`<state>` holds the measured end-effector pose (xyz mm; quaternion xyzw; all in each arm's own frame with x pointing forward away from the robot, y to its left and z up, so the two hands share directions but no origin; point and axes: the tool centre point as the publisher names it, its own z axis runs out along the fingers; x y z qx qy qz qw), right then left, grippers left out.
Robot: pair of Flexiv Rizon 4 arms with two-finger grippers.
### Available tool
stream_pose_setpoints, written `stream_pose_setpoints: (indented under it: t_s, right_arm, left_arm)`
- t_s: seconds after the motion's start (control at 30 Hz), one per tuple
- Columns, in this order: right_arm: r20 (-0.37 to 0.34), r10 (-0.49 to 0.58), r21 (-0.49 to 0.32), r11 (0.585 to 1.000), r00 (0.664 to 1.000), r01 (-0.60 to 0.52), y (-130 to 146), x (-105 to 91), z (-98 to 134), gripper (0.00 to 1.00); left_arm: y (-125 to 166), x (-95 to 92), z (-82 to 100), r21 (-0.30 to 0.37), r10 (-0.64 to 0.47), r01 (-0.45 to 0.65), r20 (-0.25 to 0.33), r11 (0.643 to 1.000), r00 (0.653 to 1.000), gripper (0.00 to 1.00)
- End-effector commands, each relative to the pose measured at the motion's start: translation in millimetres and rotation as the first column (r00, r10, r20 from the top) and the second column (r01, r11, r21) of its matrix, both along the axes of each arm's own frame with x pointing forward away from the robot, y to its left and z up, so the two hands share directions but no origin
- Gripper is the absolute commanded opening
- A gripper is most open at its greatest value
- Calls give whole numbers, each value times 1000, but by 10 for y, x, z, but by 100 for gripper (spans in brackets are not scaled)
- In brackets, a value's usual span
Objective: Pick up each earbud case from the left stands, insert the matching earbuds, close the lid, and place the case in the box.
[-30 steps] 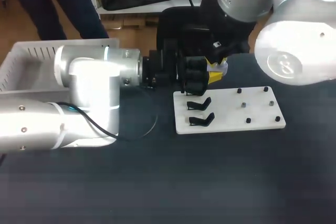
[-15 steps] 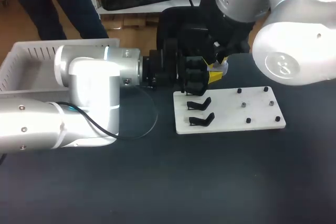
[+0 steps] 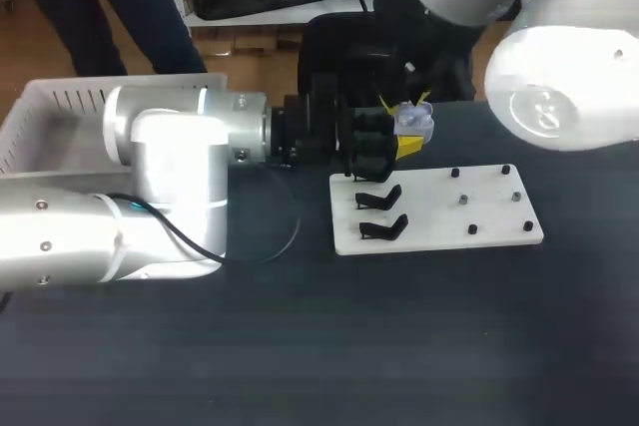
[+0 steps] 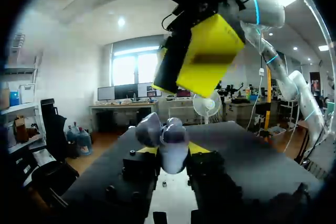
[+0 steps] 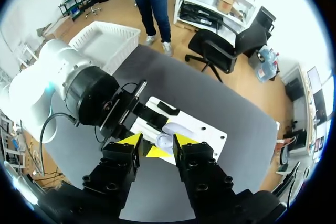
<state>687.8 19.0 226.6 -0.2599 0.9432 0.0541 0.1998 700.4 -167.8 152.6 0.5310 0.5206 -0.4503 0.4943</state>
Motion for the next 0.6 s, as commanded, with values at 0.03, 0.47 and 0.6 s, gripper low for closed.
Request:
stream_pose_setpoints:
  t_s: [0.03, 0.47, 0.6]
  right_arm:
    - [42, -31, 40, 999, 999, 29, -74, 79, 12, 36]
    - [81, -222, 108, 971, 972, 213, -62, 744, -164, 34]
    - [72, -241, 77, 969, 968, 236, -108, 731, -265, 33]
  left_arm:
    - [-2, -11, -11, -6, 6, -6, 5, 1000, 1000, 0]
    - [-2, -11, -11, -6, 6, -6, 5, 1000, 1000, 0]
    - [-2, -11, -11, -6, 6, -6, 5, 1000, 1000, 0]
